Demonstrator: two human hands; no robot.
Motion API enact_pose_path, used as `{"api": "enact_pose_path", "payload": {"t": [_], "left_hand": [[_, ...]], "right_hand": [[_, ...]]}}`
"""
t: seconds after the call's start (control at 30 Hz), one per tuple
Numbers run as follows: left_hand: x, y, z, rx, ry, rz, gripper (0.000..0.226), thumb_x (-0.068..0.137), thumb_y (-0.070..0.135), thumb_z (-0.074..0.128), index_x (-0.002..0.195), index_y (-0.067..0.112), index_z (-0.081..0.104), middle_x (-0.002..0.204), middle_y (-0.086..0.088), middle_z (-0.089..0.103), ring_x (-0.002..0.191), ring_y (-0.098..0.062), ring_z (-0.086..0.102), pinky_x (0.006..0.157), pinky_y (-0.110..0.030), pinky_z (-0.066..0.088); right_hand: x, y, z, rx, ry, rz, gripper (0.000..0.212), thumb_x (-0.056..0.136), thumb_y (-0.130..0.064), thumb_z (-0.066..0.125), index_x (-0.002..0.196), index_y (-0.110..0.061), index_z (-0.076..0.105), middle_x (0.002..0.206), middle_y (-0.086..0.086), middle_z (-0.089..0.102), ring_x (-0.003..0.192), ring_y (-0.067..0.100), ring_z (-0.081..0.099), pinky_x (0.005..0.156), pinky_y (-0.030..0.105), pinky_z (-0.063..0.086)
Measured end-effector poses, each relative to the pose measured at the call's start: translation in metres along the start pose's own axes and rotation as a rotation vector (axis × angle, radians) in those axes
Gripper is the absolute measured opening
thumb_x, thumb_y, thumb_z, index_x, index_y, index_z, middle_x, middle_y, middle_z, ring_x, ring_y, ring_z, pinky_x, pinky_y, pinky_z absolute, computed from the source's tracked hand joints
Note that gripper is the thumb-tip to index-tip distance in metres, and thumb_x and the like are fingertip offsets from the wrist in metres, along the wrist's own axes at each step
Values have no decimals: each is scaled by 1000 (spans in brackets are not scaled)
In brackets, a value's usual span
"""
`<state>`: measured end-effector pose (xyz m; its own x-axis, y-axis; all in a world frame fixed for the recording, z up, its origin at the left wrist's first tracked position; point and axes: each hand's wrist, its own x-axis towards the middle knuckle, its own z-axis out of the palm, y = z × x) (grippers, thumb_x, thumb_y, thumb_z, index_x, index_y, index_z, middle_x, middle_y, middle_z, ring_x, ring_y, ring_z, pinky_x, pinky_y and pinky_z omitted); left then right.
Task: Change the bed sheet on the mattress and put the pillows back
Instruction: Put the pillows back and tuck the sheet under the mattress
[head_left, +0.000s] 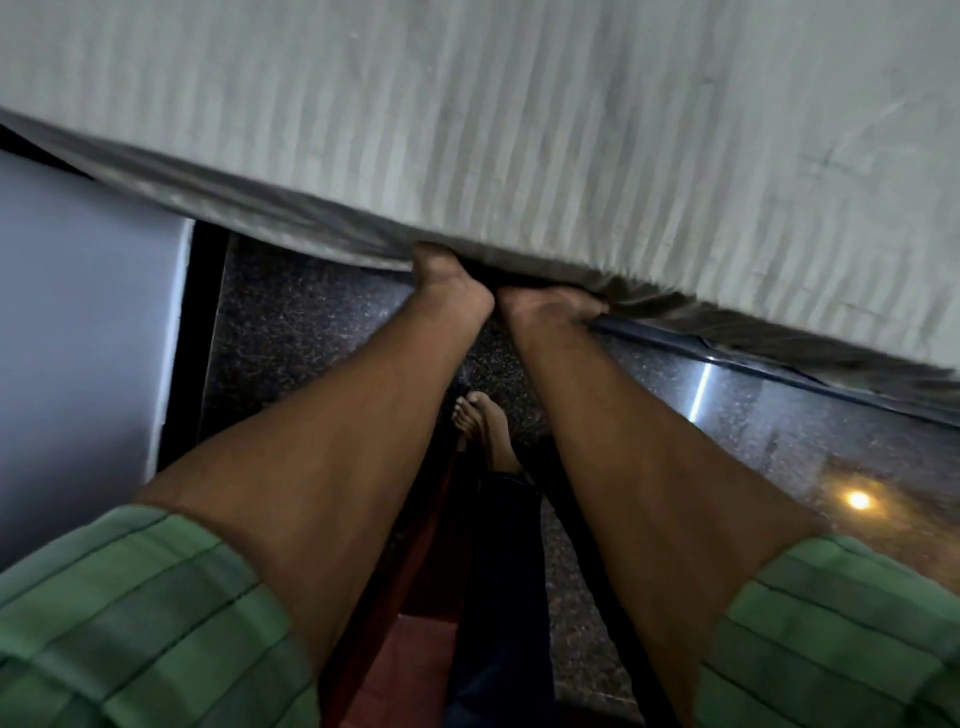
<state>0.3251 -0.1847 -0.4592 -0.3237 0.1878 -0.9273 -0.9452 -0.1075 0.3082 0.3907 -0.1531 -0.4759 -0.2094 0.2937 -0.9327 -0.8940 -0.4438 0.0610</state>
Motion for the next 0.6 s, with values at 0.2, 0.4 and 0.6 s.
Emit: {"api": "enact_pose_path", "payload": {"t": [0.2,0.4,0.6], "left_hand": [[19,20,-45,563,46,14,30,102,25,33,81,23,54,72,0,66,65,-14,58,54,-23,35],[31,77,-77,1028,159,101,24,104,23,49,92,18,68,70,-1,72,47,-7,57,43,-19,36],[57,136,-109,830,319,145,43,88,37,70,121,12,61,97,-6,67,82,-23,66,60,-32,53]], "right_hand": [[-4,-8,-24,-298,63,-23,85,86,-81,23,143,-28,58,149,12,55,137,39,49,113,57,35],[-44,8,-59,-968,117,28,30,109,-34,32,122,-23,56,114,5,70,92,23,67,79,32,50],[-19,89,-27,-1150,126,174,27,108,-31,43,102,-13,62,94,4,67,83,22,62,87,38,50]]}}
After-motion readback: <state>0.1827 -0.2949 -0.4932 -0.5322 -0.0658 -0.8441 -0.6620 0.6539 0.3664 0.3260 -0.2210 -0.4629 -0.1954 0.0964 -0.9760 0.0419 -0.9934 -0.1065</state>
